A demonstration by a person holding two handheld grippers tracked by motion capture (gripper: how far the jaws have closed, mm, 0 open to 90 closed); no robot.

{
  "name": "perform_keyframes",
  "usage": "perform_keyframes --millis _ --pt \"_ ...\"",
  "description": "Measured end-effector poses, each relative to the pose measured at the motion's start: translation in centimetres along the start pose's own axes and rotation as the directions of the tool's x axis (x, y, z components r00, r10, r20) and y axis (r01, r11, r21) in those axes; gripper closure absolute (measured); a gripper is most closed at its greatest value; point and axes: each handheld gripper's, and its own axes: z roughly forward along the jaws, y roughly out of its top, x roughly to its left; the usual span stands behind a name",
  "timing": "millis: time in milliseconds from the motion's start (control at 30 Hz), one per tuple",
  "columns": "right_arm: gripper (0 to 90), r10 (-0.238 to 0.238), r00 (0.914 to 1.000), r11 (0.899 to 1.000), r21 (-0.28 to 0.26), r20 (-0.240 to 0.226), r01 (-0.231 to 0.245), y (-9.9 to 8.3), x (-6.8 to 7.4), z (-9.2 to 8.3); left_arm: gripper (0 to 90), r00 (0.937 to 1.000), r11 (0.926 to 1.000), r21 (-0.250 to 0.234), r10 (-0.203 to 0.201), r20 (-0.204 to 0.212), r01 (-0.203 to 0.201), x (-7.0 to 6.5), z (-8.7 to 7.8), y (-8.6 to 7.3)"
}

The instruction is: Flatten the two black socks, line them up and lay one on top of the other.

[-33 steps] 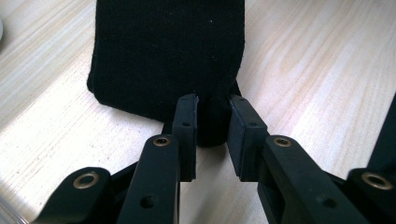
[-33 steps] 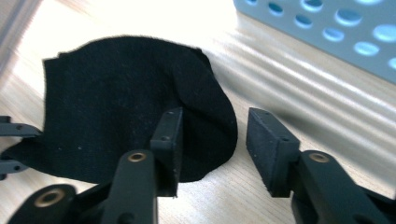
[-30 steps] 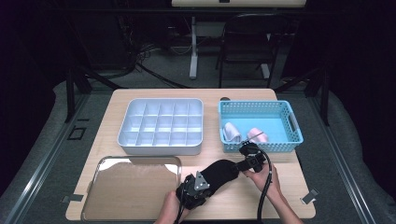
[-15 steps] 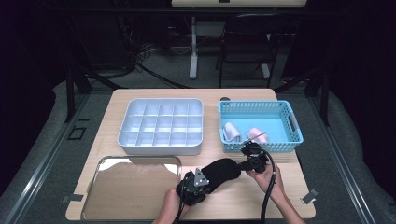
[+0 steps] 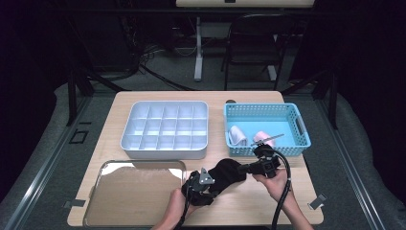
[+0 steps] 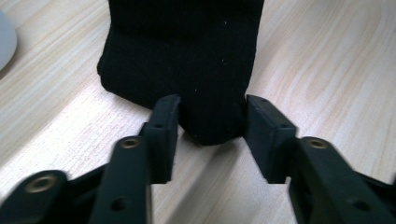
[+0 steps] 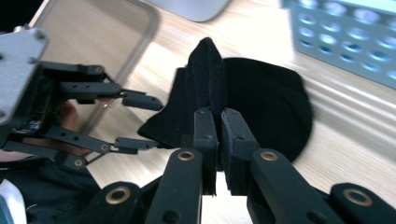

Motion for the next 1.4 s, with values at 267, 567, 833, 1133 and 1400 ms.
perform_keyframes --millis 267,567,833,1133,1400 --pt "85.4 -0.05 0.9984 0.999 0.02 -0.026 0.051 0.5 1.9 1.3 38.6 0.9997 0.9994 -0.029 -0.018 -0.018 0.017 0.5 -1.9 -0.2" --pt "85.1 -0.056 0.9962 0.996 0.071 -0.066 0.061 1.0 2.5 4.1 36.3 0.9956 0.9945 -0.069 -0.082 -0.045 0.079 3.1 -4.7 -1.1" --pt "71.5 -0.085 0.9951 0.984 0.155 -0.05 0.092 1.0 3.1 6.4 36.5 0.9973 0.9966 -0.059 -0.061 -0.042 0.058 2.5 -4.3 -0.8" --pt "48.3 -0.05 0.9964 0.997 0.058 0.068 0.046 0.9 0.9 3.0 37.6 0.9989 0.997 -0.068 -0.039 -0.025 0.037 1.3 -2.6 0.7" --pt "40.6 -0.062 0.9728 0.986 0.163 0.223 0.025 0.3 0.1 4.9 43.2 0.9957 0.999 -0.034 -0.033 -0.086 0.03 1.2 -1.8 0.6"
